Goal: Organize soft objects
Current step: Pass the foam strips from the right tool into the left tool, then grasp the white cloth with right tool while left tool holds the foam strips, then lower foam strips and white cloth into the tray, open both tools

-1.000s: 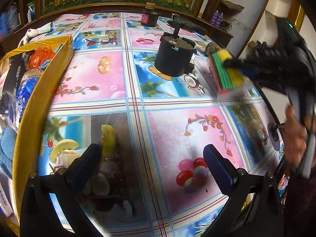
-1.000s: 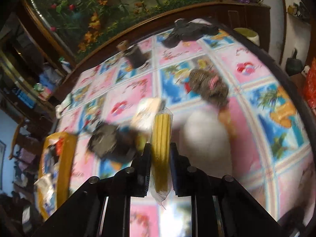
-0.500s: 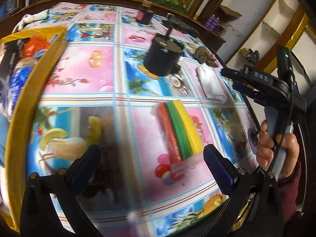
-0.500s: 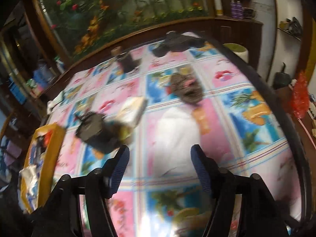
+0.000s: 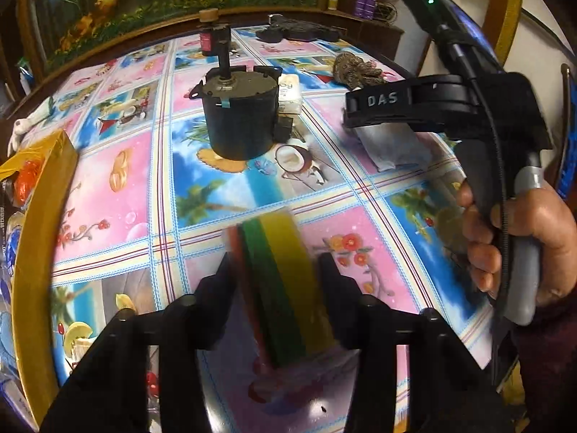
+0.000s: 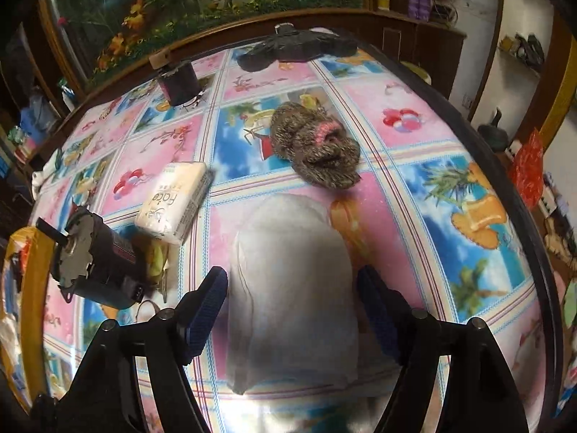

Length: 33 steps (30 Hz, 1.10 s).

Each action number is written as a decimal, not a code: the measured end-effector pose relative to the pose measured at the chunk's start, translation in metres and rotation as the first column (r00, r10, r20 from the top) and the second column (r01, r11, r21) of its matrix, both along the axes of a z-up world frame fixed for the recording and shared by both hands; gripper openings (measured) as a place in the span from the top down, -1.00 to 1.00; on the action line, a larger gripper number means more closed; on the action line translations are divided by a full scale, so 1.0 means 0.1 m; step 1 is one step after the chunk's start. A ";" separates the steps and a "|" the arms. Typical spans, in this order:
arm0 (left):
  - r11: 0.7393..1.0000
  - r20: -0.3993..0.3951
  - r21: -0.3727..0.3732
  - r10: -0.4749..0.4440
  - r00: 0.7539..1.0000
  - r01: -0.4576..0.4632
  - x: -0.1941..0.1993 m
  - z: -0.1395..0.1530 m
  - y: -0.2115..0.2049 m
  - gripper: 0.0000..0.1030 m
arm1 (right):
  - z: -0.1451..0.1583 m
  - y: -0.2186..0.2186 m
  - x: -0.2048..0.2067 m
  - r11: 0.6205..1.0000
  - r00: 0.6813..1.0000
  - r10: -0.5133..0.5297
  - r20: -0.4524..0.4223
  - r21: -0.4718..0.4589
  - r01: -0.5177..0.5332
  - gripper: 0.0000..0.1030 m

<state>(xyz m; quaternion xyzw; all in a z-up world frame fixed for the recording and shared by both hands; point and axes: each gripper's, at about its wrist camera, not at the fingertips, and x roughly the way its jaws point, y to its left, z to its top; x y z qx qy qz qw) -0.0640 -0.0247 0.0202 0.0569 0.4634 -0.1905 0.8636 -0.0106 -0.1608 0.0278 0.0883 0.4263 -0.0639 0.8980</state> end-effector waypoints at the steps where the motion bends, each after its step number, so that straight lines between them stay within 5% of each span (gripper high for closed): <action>1: 1.000 -0.008 -0.013 0.001 1.000 -0.001 0.00 0.01 0.04 0.23 | -0.01 0.03 0.01 1.000 1.000 0.010 -0.003 -0.010 -0.010 -0.29; 3: 0.999 -0.021 -0.043 0.014 1.000 -0.015 0.00 0.01 0.14 0.24 | -0.01 0.08 -0.01 0.999 1.000 0.014 0.006 -0.041 -0.014 0.49; 6: 0.992 -0.046 -0.122 0.034 0.998 -0.040 -0.03 0.03 0.30 0.24 | 0.00 0.07 -0.08 0.999 0.999 0.041 0.006 0.017 -0.041 0.73; 15: 0.943 -0.017 -0.305 0.138 0.990 -0.137 -0.35 0.38 1.01 0.24 | 0.15 -0.02 -0.57 0.977 0.992 0.106 0.067 0.177 -0.117 0.78; 19: 0.920 0.009 -0.325 0.235 0.972 -0.219 -0.51 0.51 1.49 0.24 | 0.37 0.16 -0.84 0.961 0.976 0.183 0.117 0.186 -0.202 0.78; 26: 0.846 -0.001 -0.316 0.452 0.892 -0.429 -0.63 0.46 2.50 0.24 | 0.61 0.84 -1.15 0.909 0.918 0.364 0.156 0.157 -0.387 0.78; 33: 0.791 0.006 -0.273 0.570 0.822 -0.547 -0.64 0.40 3.09 0.23 | 0.65 1.52 -1.14 0.834 0.850 0.510 0.130 0.166 -0.526 0.78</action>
